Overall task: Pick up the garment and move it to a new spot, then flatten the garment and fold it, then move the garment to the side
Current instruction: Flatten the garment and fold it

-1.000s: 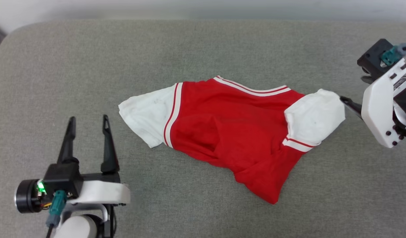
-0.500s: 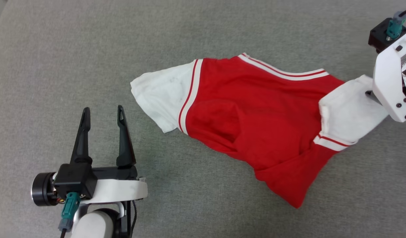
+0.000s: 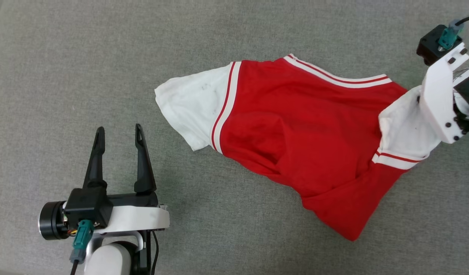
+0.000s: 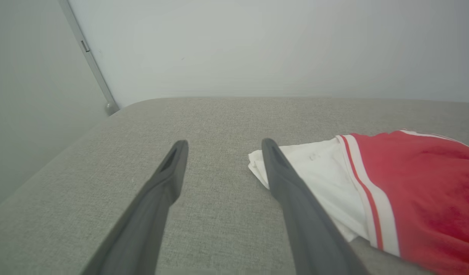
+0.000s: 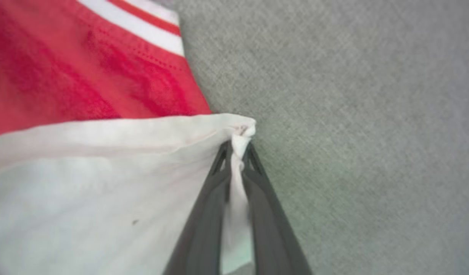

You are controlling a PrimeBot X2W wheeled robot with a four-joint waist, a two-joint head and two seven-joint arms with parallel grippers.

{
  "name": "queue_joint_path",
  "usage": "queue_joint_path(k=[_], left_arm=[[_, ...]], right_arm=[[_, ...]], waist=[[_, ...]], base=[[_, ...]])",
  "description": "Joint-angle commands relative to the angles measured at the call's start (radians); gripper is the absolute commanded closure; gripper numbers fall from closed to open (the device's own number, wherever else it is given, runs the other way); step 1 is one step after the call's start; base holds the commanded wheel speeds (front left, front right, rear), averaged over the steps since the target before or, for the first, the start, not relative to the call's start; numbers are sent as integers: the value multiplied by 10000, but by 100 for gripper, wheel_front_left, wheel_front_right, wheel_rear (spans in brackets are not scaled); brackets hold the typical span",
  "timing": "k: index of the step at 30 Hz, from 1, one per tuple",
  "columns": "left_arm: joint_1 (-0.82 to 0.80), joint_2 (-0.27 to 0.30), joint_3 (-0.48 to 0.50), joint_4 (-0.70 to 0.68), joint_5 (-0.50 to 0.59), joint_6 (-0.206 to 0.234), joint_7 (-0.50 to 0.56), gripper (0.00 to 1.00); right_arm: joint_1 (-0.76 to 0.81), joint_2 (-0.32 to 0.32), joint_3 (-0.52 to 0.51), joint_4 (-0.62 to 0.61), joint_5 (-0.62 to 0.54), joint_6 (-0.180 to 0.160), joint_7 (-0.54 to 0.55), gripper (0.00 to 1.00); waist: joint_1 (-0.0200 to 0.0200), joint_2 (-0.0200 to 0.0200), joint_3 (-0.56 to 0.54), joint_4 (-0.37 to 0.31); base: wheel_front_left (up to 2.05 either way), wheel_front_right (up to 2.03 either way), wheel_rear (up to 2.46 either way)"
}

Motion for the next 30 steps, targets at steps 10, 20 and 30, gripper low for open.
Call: queue_joint_path(k=[10, 20, 30], left_arm=[[835, -249, 452, 128, 384, -288, -25, 0], [1763, -340, 627, 22, 522, -351, -25, 0], [1732, -400, 494, 197, 654, -520, -25, 0]], right_arm=[[380, -684, 89, -1089, 698, -9, -3106, 100], [2696, -2251, 123, -2898, 1083, -9, -4562, 100], [5786, -2044, 265, -1719, 1363, -9, -5057, 100]], waist=[[1, 0, -1492, -729], [1, 0, -2274, -1297], [1, 0, -2349, -1486]], base=[[0, 0, 0], [0, 0, 0], [0, 0, 0]])
